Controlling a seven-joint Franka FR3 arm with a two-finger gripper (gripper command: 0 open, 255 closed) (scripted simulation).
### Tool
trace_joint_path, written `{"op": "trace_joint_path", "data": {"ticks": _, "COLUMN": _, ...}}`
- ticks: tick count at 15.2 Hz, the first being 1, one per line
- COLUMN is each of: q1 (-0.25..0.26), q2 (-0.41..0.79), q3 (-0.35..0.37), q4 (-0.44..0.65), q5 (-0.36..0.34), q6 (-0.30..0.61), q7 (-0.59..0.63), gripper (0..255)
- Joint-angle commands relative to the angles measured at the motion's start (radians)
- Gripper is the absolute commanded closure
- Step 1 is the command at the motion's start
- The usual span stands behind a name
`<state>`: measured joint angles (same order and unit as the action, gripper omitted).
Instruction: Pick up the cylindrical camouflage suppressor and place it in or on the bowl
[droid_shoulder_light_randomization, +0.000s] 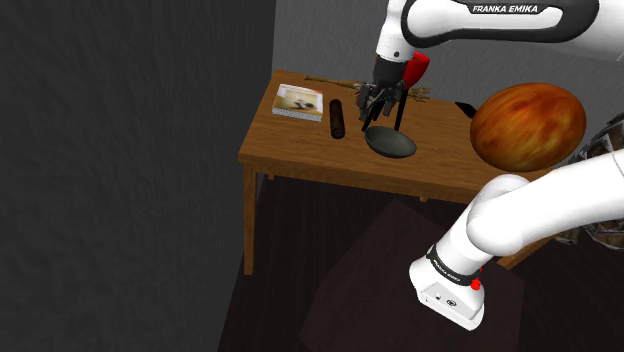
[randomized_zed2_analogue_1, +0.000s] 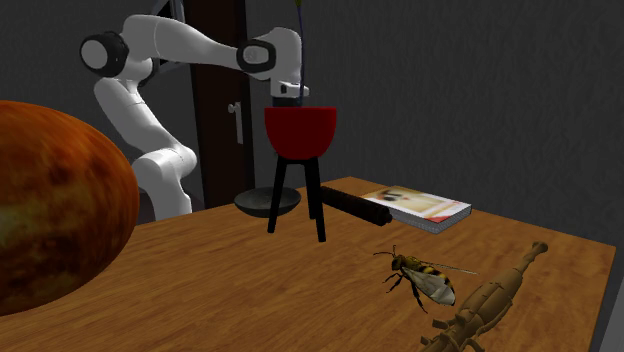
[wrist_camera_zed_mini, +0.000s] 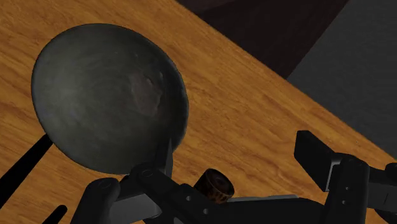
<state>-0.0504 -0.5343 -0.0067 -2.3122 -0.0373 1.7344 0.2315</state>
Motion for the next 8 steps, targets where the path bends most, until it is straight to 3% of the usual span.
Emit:
{"op": "trace_joint_path", "data": {"ticks": 1, "q1": -0.016, "q2": 0.072, "q3": -0.002, "q4": 0.040, "q5": -0.002, "q6": 0.036, "q7": 0.037, "gripper": 0}}
{"op": "trace_joint_path", "data": {"ticks": 8, "q1": -0.064, "q2": 0.322, "q3": -0.020, "q4": 0.179, "q5": -0.010, "q6": 0.157, "q7": 0.157, "gripper": 0}}
